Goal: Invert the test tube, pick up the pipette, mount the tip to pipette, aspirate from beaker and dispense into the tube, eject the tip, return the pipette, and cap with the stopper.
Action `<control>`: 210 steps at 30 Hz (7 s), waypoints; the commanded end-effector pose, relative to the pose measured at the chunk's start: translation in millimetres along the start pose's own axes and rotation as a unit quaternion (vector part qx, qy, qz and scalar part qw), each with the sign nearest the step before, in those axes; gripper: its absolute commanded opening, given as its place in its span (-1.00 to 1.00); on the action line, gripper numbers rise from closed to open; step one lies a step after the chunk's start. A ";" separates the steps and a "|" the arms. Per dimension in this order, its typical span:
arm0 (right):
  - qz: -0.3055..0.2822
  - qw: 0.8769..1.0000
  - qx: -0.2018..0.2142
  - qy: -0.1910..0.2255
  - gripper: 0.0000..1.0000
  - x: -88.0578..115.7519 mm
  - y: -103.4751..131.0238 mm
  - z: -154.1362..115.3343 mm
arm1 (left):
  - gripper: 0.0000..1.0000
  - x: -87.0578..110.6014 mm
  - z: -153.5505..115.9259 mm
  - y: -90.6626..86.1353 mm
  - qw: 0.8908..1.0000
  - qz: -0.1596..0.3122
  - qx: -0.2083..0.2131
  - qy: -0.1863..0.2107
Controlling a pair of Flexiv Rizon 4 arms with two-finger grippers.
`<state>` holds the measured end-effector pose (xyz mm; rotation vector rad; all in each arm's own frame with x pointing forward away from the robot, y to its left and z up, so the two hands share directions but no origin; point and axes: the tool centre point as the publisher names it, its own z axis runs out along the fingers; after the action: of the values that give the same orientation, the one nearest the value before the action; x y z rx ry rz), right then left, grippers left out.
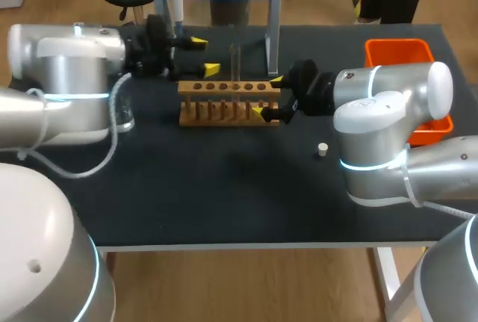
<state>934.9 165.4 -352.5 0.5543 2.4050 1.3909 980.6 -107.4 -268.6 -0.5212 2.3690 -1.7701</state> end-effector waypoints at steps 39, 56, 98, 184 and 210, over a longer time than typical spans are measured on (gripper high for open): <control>0.000 1.000 -0.001 -0.001 1.00 0.5 -0.5 0.6 | 1.00 24.0 -228.8 56.6 0.959 -0.077 -0.038 -0.270; 0.000 1.000 -0.001 -0.001 1.00 0.5 -0.5 0.6 | 1.00 -43.0 -311.8 81.2 0.915 -0.095 -0.068 -0.387; 0.000 1.000 -0.001 -0.001 1.00 0.5 -0.5 0.6 | 1.00 -198.5 -289.0 115.6 0.882 -0.128 -0.093 -0.443; 0.000 1.000 -0.001 -0.001 1.00 0.5 -0.5 0.6 | 1.00 -248.3 -245.3 140.1 0.885 -0.149 -0.064 -0.437; 0.000 1.000 -0.001 -0.001 1.00 0.5 -0.5 0.6 | 0.31 -265.4 -236.0 142.7 0.885 -0.154 -0.071 -0.435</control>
<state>934.9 165.6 -352.5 0.5541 2.4049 1.3909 1122.3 234.9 -357.6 -1.4149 1.8015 -1.0673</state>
